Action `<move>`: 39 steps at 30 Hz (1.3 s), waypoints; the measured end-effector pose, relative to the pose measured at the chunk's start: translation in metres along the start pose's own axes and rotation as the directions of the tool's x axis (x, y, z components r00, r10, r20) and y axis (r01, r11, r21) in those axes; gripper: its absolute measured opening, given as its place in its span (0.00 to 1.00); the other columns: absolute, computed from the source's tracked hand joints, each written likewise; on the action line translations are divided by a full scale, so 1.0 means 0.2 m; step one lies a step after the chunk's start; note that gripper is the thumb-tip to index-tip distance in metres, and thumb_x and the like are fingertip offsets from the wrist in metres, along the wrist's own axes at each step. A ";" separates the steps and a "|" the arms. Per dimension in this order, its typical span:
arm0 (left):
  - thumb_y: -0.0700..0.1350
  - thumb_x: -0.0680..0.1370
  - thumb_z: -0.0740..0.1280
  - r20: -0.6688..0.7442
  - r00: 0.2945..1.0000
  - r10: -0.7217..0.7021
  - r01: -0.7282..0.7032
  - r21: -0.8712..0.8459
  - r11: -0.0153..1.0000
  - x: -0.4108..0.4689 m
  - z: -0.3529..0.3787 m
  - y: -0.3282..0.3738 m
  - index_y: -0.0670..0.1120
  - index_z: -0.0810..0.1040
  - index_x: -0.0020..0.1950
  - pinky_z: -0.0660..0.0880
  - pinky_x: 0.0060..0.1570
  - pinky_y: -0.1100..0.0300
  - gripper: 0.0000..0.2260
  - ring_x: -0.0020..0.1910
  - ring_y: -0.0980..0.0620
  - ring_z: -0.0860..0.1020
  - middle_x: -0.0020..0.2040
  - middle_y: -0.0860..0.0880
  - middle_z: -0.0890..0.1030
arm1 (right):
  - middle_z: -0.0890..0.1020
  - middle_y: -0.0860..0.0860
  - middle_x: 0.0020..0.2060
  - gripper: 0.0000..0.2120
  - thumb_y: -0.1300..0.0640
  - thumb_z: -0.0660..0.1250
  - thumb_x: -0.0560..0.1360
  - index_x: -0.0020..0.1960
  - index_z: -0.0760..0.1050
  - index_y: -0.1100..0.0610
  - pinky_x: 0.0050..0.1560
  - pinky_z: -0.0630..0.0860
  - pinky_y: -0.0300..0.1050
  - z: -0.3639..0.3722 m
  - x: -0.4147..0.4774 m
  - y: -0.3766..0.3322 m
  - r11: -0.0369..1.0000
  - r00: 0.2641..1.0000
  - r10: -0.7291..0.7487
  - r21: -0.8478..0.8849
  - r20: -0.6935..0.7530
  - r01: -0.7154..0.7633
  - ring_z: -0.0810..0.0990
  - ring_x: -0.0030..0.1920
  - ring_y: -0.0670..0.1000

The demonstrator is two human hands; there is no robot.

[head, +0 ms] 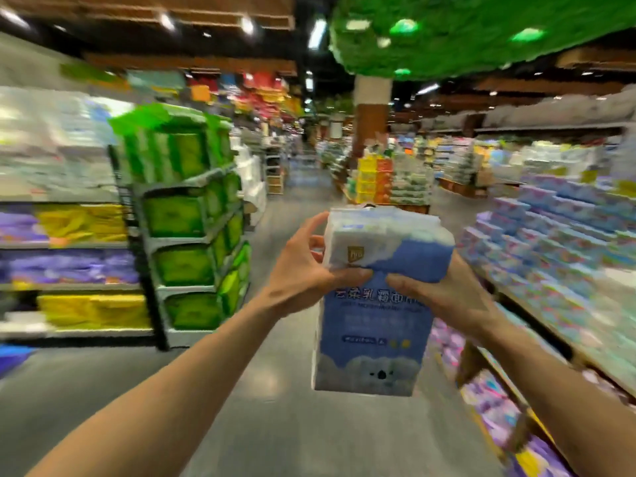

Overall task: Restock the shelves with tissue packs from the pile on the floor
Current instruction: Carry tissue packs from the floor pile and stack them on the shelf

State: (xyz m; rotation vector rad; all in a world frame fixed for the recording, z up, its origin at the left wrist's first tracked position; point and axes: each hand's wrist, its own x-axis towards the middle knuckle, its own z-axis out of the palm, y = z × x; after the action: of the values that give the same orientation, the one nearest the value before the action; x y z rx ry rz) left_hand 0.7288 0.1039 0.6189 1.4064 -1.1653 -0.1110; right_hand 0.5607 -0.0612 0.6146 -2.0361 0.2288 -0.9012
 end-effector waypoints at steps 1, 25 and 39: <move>0.51 0.60 0.84 -0.033 0.999 -0.008 0.009 0.030 1.000 0.01 -0.18 -0.03 0.56 0.73 0.69 0.82 0.53 0.50 0.40 0.54 0.53 0.83 0.55 0.53 0.84 | 0.86 0.45 0.55 0.36 0.39 0.80 0.63 0.64 0.80 0.59 0.48 0.79 0.34 0.16 0.10 -0.02 0.999 0.999 -0.023 0.036 0.031 0.022 0.85 0.54 0.42; 0.63 0.65 0.77 -0.676 0.733 0.072 0.226 0.343 0.912 0.62 -3.07 -0.98 0.57 0.77 0.64 0.81 0.54 0.46 0.30 0.55 0.54 0.83 0.56 0.54 0.84 | 0.87 0.49 0.52 0.30 0.49 0.79 0.61 0.60 0.78 0.55 0.40 0.80 0.36 3.14 2.38 -0.48 0.832 0.846 -0.374 0.540 0.379 0.127 0.86 0.47 0.44; 0.53 0.70 0.80 -0.625 0.769 0.138 0.198 0.437 0.877 1.10 -4.81 -1.78 0.54 0.77 0.65 0.81 0.48 0.57 0.26 0.51 0.57 0.84 0.53 0.56 0.85 | 0.87 0.49 0.54 0.33 0.40 0.81 0.63 0.61 0.80 0.56 0.56 0.83 0.55 4.90 3.54 -0.55 0.810 0.803 -0.483 0.527 0.349 0.258 0.86 0.55 0.48</move>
State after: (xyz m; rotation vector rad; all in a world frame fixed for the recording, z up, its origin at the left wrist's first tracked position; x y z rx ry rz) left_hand 1.6830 0.5333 0.7021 1.7068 -0.5919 0.6514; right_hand 1.7123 0.3099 0.7135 -1.7978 -0.6401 -0.5842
